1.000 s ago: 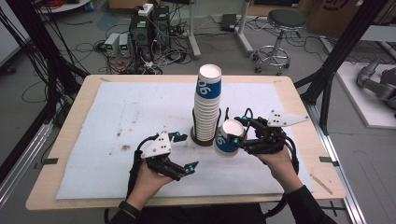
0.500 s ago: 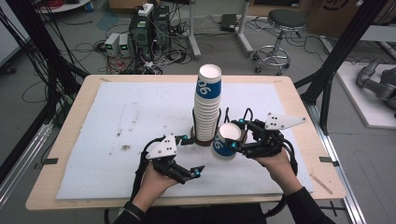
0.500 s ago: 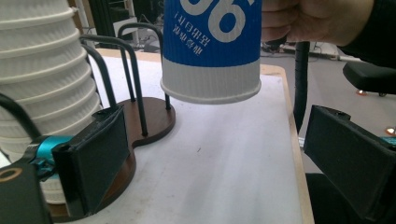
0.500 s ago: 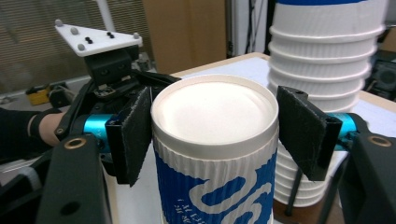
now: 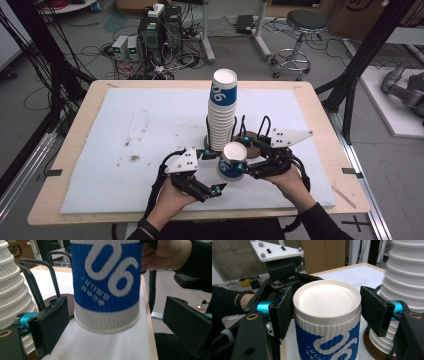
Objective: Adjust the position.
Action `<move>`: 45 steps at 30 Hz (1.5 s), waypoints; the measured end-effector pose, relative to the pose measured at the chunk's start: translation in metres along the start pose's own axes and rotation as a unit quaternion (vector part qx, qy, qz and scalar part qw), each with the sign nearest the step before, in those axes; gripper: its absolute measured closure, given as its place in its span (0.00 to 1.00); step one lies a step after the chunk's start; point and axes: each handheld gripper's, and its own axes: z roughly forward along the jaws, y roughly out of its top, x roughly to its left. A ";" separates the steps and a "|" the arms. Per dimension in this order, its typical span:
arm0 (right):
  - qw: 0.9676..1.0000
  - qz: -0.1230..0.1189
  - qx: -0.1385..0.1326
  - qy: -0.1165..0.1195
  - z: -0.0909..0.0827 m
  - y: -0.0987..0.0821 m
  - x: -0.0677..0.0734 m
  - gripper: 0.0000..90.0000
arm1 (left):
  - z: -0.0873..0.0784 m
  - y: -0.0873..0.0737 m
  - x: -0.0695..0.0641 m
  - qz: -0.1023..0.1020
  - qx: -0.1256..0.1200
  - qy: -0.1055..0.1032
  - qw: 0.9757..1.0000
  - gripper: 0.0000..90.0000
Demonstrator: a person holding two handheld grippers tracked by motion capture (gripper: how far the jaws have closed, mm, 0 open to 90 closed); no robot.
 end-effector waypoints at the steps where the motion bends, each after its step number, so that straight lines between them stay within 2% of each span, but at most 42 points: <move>1: 1.000 -0.003 0.000 0.002 0.001 0.000 0.001 0.34 | 0.001 0.000 0.000 -0.006 -0.003 -0.004 1.000 0.08; 8: 0.999 0.012 -0.013 0.030 0.008 -0.003 0.005 0.34 | 0.006 -0.002 -0.002 -0.009 -0.004 -0.008 1.000 0.08; 20: 0.999 0.004 -0.003 0.048 0.020 -0.005 0.012 0.34 | 0.014 -0.006 -0.003 -0.008 0.008 -0.026 1.000 0.08; 26: 0.999 0.004 -0.003 0.054 0.021 -0.005 0.013 0.34 | 0.014 -0.007 -0.003 -0.004 0.011 -0.028 1.000 0.20; 32: 0.999 0.002 -0.005 0.051 0.020 -0.005 0.013 0.34 | 0.013 -0.006 -0.003 0.000 0.010 -0.025 1.000 0.22; 36: 0.999 -0.004 0.002 0.048 0.019 -0.004 0.013 0.34 | 0.012 -0.005 -0.002 0.008 0.022 -0.025 0.999 0.24; 38: 0.999 -0.016 0.008 0.042 0.017 -0.002 0.014 0.33 | 0.011 -0.002 -0.001 0.015 0.041 -0.024 0.999 0.24; 41: 0.999 -0.009 0.018 0.045 0.013 0.003 0.011 0.25 | 0.011 0.002 -0.001 0.029 0.070 -0.020 0.997 0.25; 42: 0.999 -0.009 0.018 0.045 0.013 0.003 0.011 0.25 | 0.011 0.002 -0.001 0.029 0.070 -0.020 0.997 0.25; 43: 0.999 -0.008 0.027 0.045 0.011 0.005 0.010 0.24 | 0.010 0.003 -0.001 0.034 0.078 -0.019 0.996 0.25; 44: 0.998 -0.018 0.040 0.043 0.007 0.009 0.009 0.23 | 0.010 0.006 -0.001 0.041 0.098 -0.013 0.994 0.25; 45: 0.998 -0.018 0.040 0.043 0.007 0.009 0.009 0.23 | 0.010 0.006 -0.001 0.041 0.098 -0.013 0.994 0.25</move>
